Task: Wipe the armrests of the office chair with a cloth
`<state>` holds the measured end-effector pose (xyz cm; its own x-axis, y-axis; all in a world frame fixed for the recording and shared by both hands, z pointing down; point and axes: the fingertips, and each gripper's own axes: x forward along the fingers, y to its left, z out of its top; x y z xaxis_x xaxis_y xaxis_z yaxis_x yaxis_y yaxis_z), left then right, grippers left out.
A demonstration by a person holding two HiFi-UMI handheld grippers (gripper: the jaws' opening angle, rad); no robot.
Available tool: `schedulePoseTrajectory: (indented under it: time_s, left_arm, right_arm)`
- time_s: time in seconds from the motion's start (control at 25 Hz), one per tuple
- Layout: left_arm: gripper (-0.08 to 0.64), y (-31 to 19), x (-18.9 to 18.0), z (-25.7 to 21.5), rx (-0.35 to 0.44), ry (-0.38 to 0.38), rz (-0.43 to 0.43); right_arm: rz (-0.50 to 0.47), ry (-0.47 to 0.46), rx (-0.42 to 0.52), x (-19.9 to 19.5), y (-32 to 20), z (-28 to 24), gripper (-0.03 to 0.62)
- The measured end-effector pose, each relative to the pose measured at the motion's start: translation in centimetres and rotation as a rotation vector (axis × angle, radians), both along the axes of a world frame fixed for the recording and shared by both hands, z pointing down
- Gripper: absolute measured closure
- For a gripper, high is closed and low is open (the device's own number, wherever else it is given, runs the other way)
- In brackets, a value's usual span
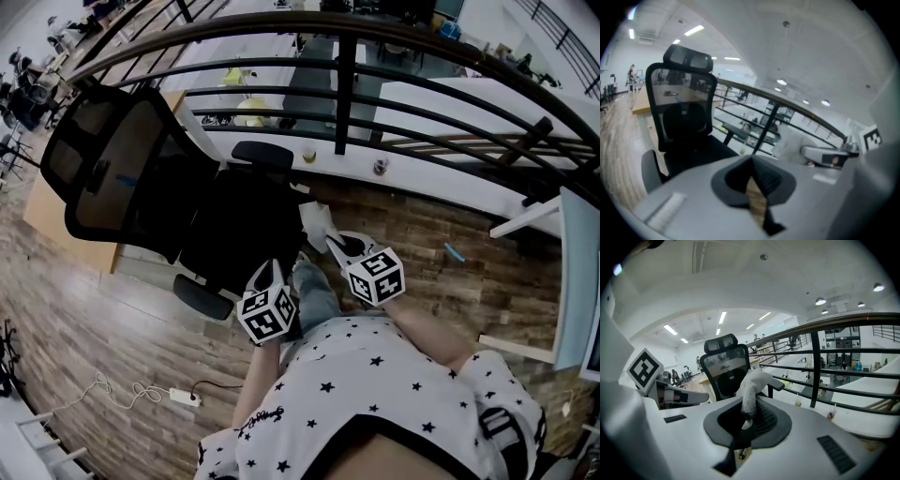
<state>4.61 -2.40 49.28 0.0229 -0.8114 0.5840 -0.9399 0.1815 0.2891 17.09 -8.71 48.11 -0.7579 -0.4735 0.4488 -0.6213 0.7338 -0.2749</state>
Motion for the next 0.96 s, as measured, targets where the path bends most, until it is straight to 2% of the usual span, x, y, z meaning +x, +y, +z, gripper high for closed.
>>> schedulePoseTrajectory:
  time_s: [0.96]
  left_arm:
    - [0.558, 1.5, 0.4, -0.4, -0.013, -0.014, 0.007]
  right_arm:
    - [-0.002, -0.014, 0.003, 0.3, 1.3, -0.3, 0.561]
